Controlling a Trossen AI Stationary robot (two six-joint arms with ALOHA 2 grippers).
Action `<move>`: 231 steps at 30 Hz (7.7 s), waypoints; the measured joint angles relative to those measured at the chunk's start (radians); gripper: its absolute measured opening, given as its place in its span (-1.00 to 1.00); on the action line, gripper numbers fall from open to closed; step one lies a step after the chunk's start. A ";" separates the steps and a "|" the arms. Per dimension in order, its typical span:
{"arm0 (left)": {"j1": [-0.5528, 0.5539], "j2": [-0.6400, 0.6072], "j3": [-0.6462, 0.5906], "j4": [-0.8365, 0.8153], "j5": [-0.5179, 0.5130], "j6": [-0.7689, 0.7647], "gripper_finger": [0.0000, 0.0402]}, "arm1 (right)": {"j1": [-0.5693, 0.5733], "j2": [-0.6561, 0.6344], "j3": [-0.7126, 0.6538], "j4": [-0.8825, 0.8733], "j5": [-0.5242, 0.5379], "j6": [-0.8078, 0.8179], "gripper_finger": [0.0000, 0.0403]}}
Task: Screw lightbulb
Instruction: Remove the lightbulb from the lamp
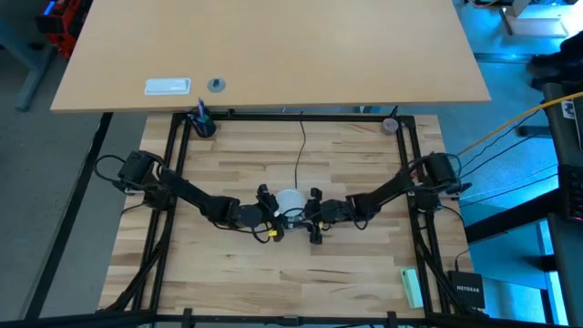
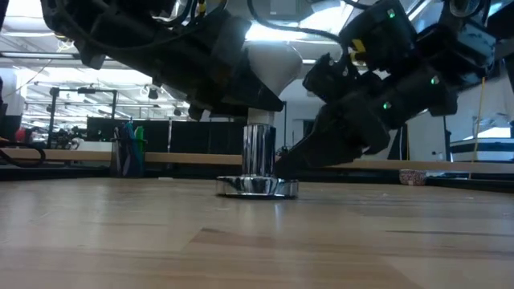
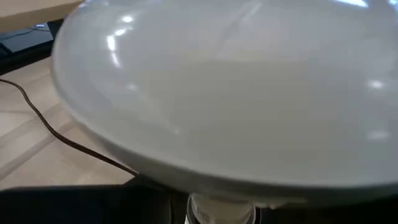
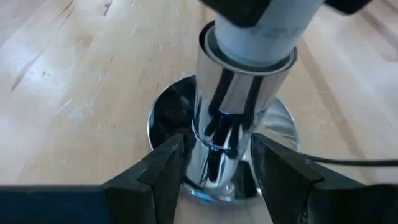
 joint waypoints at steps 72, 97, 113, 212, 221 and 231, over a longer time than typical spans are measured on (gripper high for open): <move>0.031 -0.281 0.023 -0.027 0.055 0.075 -0.31 | 0.011 -0.279 0.220 -0.333 0.315 0.099 -0.15; 0.016 -0.288 0.022 0.170 0.542 0.182 -0.31 | -0.041 -0.341 0.253 -0.317 -0.601 -0.004 0.33; 0.017 -0.288 0.021 0.081 0.190 0.148 -0.31 | -0.002 -0.348 0.258 -0.436 -0.005 0.037 -0.16; 0.025 -0.234 0.145 0.068 0.231 0.223 -0.31 | -0.015 -0.428 0.340 -0.747 -0.150 -0.014 -0.12; 0.024 -0.132 0.154 0.173 -0.196 0.104 -0.31 | 0.016 -0.372 0.336 -0.746 0.512 0.028 -0.12; 0.025 -0.143 0.170 0.144 -0.226 0.129 -0.31 | 0.011 -0.390 0.363 -0.786 0.341 -0.020 0.14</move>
